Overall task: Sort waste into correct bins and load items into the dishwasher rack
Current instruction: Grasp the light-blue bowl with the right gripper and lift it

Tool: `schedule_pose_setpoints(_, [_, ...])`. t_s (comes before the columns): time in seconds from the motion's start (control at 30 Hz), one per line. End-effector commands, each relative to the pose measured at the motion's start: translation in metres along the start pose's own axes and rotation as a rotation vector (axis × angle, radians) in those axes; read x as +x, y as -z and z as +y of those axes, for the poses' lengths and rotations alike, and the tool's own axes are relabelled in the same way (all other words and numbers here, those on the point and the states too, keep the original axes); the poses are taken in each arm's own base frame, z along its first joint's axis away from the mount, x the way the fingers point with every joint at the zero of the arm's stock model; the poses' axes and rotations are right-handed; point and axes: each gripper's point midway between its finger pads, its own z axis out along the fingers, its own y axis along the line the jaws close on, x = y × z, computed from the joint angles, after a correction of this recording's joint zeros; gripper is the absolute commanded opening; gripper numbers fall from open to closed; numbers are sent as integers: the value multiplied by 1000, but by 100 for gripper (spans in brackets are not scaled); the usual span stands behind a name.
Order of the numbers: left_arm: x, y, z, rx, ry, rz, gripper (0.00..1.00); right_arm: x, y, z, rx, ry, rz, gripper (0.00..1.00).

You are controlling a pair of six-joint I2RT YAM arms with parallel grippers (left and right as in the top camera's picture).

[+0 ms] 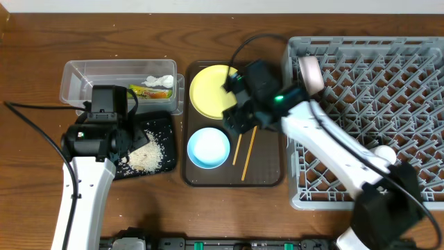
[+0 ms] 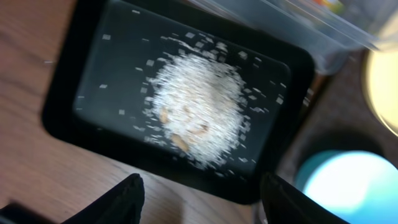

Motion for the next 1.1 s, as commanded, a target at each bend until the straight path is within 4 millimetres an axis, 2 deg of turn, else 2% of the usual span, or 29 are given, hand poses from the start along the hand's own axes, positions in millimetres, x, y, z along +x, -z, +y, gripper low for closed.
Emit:
schedule_pose_setpoints(0.0, [-5,-1,14,-76,54,-29,63,19,-27,14,-39,-37,90,64])
schedule_pose_setpoints(0.07, [-4,-1,14,-78,53,-27,64,29,-43,18,-37,-55,137,63])
schedule_pose_setpoints(0.23, [-4,-1,14,-78,53,-27,64,49,-72,18,-18,-80,223,49])
schedule_pose_setpoints(0.27, [-4,-1,14,-78,53,-27,64,52,-75,16,-6,-82,232,44])
schedule_pose_setpoints(0.37, [-4,-1,14,-78,53,-27,64,56,-79,3,64,-125,243,36])
schedule_pose_setpoints(0.47, [-4,-1,14,-78,53,-27,64,55,-79,-2,95,-134,235,15])
schedule_pose_setpoints(0.53, [-4,-1,14,-78,53,-27,64,52,-77,-2,93,-136,225,5])
schedule_pose_setpoints(0.6, [-4,-1,14,-78,53,-26,64,47,-73,-5,93,-142,210,1])
schedule_pose_setpoints(0.7, [-4,-1,15,-79,53,-24,64,31,-57,-10,89,-155,158,1])
schedule_pose_setpoints(0.8, [-4,-1,15,-79,52,-23,64,6,-27,-18,83,-147,64,1])
schedule_pose_setpoints(0.9, [-4,-1,15,-79,52,-23,64,-18,13,-31,96,-137,-49,1])
schedule_pose_setpoints(1.07, [-4,-1,15,-79,53,-24,64,-41,97,-85,276,-186,-253,1])
